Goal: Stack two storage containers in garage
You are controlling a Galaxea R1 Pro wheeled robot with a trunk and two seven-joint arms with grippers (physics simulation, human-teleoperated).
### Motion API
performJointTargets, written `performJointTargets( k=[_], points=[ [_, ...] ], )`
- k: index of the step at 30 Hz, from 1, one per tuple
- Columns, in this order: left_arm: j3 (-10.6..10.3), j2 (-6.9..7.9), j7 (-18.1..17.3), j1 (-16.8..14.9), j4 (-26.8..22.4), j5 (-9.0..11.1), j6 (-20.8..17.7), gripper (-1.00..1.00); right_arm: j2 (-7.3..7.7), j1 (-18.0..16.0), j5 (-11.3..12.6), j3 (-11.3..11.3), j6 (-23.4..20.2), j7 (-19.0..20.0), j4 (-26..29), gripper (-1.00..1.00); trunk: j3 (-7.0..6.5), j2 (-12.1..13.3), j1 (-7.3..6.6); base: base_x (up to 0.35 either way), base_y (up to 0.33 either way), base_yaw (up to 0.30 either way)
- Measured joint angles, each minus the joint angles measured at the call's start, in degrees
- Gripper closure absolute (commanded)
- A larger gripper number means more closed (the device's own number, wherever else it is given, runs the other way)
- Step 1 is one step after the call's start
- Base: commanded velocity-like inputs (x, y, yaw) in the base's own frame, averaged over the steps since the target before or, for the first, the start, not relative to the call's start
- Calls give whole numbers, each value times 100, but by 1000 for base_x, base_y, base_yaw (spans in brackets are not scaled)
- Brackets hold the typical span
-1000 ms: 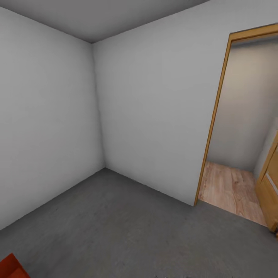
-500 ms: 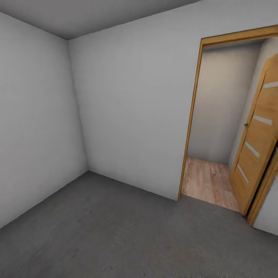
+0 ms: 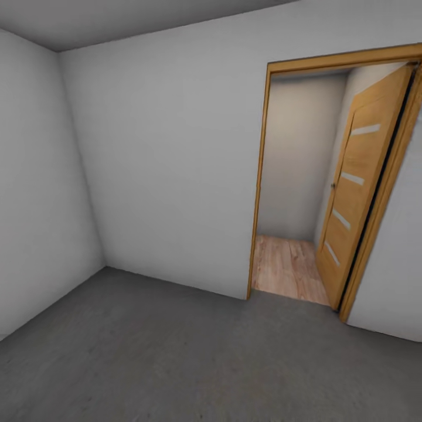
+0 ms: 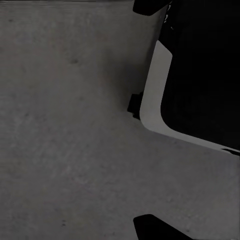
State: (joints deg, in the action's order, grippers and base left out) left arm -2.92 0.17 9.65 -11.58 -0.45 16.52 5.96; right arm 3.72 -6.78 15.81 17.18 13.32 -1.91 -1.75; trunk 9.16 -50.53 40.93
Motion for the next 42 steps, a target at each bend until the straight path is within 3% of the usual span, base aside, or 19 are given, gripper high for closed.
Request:
performJointTargets(
  k=[17,27,42],
  points=[
    [0,0,0,0,0,0,2,-100,0,-2,3,0,11,-7,0,-100,-7,0,0,0,0,-298],
    [0,0,-2,0,1,-17,2,-100,9,-3,318,1,10,2,0,-100,-29,0,0,0,0,-298],
    [0,0,-9,0,6,-26,-5,-100,9,1,324,0,10,3,0,-100,-64,0,-1,11,0,-298]
  ],
)
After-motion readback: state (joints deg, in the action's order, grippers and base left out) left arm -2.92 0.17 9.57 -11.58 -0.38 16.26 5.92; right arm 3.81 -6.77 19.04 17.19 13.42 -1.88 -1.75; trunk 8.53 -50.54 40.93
